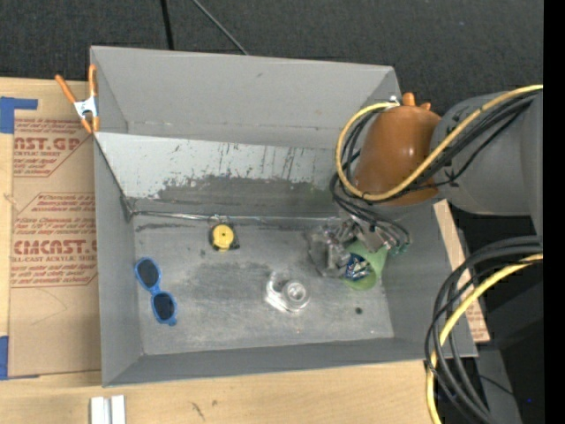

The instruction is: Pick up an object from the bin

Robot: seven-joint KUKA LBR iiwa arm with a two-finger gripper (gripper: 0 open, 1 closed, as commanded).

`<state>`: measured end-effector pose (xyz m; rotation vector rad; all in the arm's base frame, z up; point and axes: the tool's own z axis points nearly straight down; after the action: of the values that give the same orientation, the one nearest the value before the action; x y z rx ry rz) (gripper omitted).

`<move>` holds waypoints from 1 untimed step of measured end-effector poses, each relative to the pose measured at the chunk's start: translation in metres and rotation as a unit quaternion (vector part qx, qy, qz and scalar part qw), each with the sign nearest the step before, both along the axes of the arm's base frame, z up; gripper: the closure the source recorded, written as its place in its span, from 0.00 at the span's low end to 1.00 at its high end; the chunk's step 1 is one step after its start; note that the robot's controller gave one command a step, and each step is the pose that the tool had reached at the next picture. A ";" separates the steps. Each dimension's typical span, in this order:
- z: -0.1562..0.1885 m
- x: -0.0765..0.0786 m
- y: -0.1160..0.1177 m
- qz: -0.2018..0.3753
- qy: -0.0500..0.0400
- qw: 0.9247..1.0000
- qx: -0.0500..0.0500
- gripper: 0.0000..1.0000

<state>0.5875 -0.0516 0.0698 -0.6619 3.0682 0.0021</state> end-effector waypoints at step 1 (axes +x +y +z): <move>0.000 0.000 0.000 0.000 0.000 1.000 0.000 0.00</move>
Offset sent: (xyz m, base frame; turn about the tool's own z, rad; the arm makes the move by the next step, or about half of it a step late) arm 0.0000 0.0000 0.0000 0.0000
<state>0.5875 -0.0516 0.0698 -0.6616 3.0683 0.0022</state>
